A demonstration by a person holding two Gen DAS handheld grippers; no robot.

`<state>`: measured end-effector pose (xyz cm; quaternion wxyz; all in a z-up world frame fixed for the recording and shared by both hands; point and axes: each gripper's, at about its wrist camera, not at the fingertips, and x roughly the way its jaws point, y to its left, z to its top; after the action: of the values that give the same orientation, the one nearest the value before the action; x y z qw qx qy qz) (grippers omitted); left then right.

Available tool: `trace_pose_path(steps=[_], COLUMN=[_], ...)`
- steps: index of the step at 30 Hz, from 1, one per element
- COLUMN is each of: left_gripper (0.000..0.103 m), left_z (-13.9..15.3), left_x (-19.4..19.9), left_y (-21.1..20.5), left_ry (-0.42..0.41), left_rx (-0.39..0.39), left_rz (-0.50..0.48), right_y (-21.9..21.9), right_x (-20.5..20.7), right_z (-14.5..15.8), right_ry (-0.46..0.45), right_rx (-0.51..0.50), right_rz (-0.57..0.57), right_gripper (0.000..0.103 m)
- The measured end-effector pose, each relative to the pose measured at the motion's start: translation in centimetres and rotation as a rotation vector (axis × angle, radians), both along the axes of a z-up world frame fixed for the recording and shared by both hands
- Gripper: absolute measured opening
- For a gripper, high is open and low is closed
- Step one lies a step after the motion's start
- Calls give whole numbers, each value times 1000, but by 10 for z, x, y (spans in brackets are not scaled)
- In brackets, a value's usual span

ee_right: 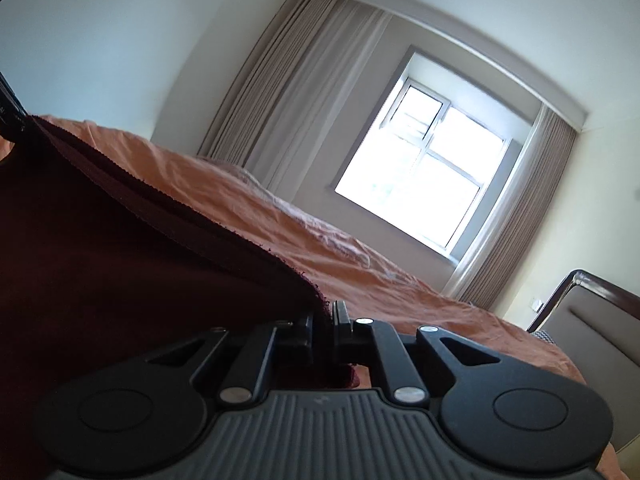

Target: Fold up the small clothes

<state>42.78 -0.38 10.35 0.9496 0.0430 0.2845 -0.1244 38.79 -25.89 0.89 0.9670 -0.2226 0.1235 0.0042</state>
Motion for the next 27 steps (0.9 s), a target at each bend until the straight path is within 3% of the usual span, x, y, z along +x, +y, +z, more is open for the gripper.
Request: trace_pose_path(steps=[6, 9, 11, 12, 13, 14, 16, 18, 22, 27], left_gripper=[13, 13, 16, 20, 33, 55, 82, 83, 96, 99], left_z=[-30, -41, -46, -48, -50, -53, -56, -58, -56, -53], left_x=[44, 56, 62, 64, 65, 66, 63, 57, 37, -11], left_y=[-3, -2, 0, 2, 5, 8, 12, 15, 26, 59], left_ry=[53, 84, 109, 120, 131, 141, 144, 122, 86, 40], left_rx=[-11, -25, -47, -62, -79, -98, -119, -106, -79, -166], left_rz=[26, 49, 61, 67, 72, 77, 93, 92, 95, 110], right_y=[4, 5, 7, 3, 1, -8, -13, -17, -28, -45], right_x=[32, 45, 53, 59, 59, 71, 68, 64, 39, -19], right_z=[-24, -32, -37, -36, -36, -25, -22, -21, -16, -18], right_ry=[77, 121, 161, 171, 167, 153, 150, 152, 135, 123], right_rx=[-10, 1, 7, 12, 20, 30, 41, 47, 94, 210], right_rz=[1, 6, 3, -11, -18, -18, -7, -12, -23, 5], right_gripper=[11, 19, 49, 77, 92, 94, 97, 100, 103, 103])
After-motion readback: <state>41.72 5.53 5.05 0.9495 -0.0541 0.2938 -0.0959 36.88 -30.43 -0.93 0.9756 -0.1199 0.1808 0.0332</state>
